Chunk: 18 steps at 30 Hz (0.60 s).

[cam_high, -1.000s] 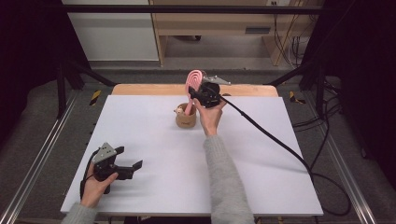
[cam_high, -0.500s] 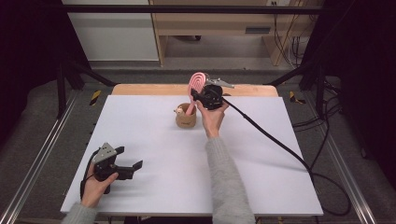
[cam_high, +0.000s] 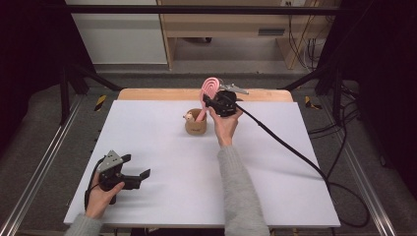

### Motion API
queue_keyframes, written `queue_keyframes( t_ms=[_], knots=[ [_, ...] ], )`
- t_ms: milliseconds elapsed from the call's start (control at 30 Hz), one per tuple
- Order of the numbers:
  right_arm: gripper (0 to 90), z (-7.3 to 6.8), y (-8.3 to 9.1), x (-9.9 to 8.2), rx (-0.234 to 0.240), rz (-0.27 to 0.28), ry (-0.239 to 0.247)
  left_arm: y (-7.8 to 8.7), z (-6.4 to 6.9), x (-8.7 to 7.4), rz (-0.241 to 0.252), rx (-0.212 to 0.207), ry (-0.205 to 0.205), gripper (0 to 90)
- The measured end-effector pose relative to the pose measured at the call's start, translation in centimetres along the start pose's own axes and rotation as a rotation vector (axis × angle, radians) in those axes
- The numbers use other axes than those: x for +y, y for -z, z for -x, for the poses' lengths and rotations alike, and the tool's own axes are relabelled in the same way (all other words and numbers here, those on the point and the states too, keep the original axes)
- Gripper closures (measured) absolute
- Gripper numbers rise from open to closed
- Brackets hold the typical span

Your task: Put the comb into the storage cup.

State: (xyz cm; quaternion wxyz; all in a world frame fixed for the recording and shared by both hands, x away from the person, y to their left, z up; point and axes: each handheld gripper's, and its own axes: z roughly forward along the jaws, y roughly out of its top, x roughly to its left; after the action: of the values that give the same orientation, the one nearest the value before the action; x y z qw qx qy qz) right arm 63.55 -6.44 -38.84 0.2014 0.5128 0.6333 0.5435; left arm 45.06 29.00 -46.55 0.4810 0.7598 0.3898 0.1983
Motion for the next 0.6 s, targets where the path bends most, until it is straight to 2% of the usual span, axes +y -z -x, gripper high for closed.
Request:
queue_keyframes(
  t_ms=[300,600],
  knots=[
    [61.2,0.83,0.37,-0.18,-0.011,-0.005,-0.031,-0.06,0.05,-0.01,-0.002,0.000,-0.001,0.7],
    [60.8,1.00,0.44,-0.12,-0.016,-0.015,-0.028,-0.04,0.03,-0.01,-0.002,0.000,-0.001,0.7]
  ],
)
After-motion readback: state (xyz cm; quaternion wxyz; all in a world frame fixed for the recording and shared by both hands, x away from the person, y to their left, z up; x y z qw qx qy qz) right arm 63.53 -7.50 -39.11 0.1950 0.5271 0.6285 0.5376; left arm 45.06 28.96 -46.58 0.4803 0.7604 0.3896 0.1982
